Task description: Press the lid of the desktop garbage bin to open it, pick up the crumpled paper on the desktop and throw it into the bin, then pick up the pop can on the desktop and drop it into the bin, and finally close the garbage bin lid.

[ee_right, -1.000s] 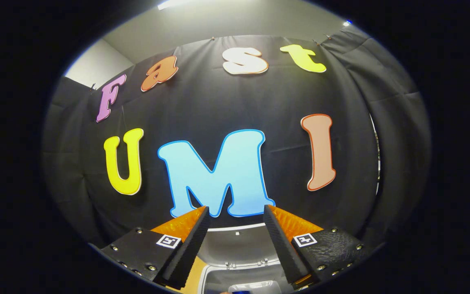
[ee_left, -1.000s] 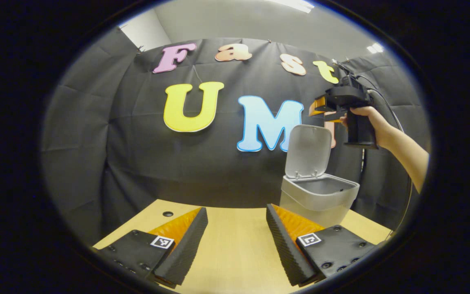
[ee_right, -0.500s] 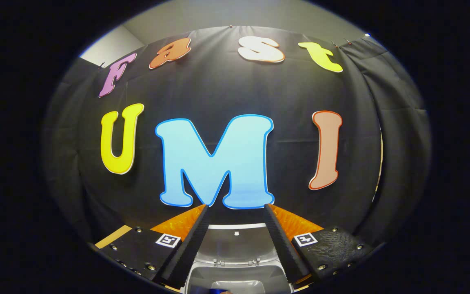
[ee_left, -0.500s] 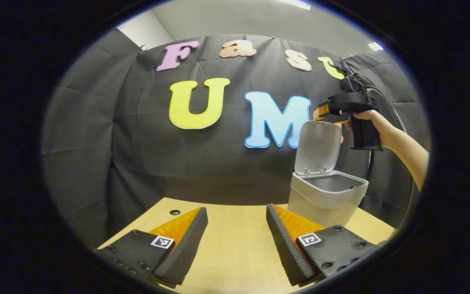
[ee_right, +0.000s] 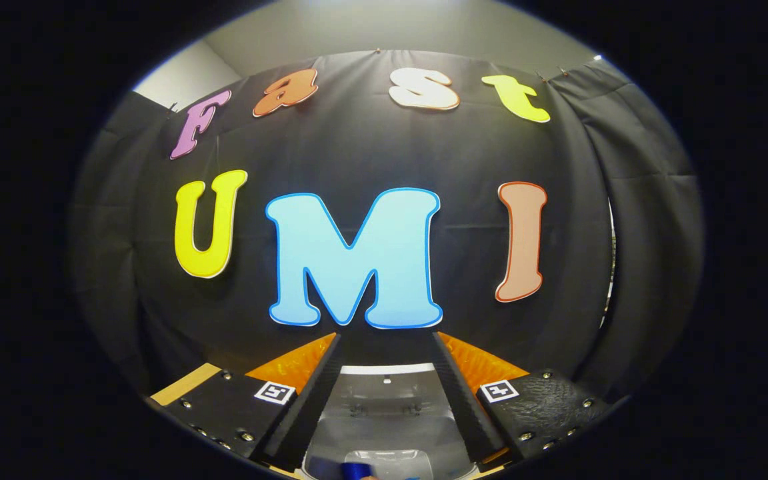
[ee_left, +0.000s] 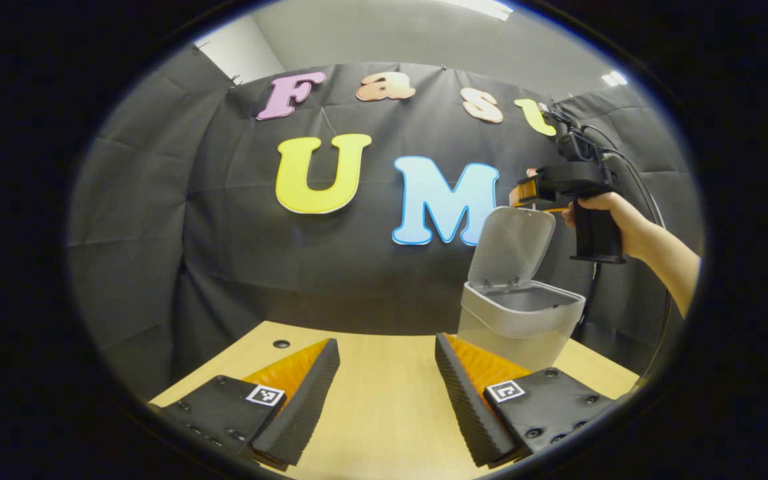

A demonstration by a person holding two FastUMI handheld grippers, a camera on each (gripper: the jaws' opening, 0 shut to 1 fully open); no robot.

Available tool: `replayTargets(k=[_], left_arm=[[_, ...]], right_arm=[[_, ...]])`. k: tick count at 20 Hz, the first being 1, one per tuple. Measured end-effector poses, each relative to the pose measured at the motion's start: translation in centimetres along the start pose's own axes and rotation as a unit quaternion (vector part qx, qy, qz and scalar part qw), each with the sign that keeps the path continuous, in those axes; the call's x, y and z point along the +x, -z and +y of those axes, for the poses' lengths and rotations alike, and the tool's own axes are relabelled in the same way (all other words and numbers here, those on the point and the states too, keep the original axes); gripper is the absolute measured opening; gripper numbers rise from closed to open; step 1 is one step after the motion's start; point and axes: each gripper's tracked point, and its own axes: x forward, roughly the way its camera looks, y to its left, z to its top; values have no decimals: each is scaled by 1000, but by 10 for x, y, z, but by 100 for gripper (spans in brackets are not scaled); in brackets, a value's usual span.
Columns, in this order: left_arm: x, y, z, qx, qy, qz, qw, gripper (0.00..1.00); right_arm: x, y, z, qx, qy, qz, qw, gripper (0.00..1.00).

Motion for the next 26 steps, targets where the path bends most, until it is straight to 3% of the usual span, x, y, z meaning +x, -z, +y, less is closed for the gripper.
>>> replayTargets(k=[11,20,26], left_arm=[[-29,1,-24,-5,6,1,1000,96],[-35,5,-23,-9,-3,4,1000,96],[-36,6,-16,-12,-13,5,1000,96]], right_arm=[[-41,51,1,-8,-30,47,998,86],[-46,103,3,-73,-16,68,995,86],[-42,130,6,-57,-23,75,995,86]])
